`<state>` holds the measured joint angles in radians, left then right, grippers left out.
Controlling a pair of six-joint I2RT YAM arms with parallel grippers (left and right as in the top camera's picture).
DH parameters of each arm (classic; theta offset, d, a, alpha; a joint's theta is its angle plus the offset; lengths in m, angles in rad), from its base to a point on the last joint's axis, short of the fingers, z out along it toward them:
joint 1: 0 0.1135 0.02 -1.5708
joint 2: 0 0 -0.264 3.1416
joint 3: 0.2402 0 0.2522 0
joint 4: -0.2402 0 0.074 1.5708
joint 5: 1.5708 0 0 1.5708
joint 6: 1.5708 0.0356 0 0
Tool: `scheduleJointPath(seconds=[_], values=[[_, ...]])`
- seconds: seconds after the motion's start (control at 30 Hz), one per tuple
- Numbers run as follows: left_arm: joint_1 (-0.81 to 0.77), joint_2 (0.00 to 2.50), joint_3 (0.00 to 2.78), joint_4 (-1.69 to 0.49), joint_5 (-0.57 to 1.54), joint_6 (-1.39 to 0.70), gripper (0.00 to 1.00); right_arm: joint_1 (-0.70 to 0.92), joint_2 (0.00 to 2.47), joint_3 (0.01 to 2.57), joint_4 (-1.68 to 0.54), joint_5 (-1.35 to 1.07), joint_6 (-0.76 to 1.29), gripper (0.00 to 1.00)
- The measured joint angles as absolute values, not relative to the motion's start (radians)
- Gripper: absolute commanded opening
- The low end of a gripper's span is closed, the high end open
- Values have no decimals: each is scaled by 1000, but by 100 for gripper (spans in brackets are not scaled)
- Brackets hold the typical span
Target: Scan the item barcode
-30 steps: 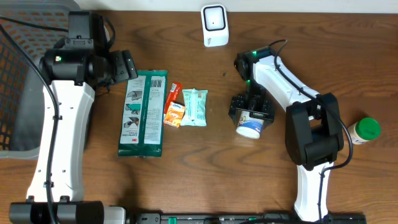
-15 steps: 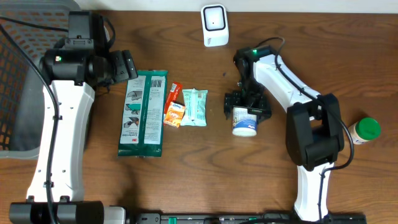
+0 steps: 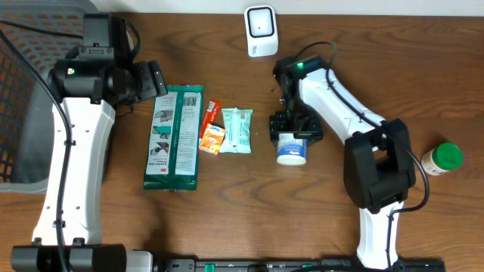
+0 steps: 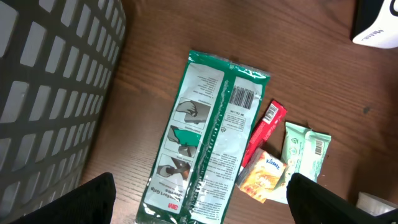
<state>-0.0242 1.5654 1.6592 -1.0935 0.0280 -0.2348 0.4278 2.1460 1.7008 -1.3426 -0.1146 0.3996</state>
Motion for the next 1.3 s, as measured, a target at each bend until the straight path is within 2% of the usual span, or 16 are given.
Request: scheduleJointPath(seconds=[0.63,1.3], values=[[-24,1565,1659,-1093,28,-235,88,455,2146,1701,-1369,-25,437,79],[-24,1565,1659,-1093,28,-235,88,459,2123,1697,-1351,-19,437,81]])
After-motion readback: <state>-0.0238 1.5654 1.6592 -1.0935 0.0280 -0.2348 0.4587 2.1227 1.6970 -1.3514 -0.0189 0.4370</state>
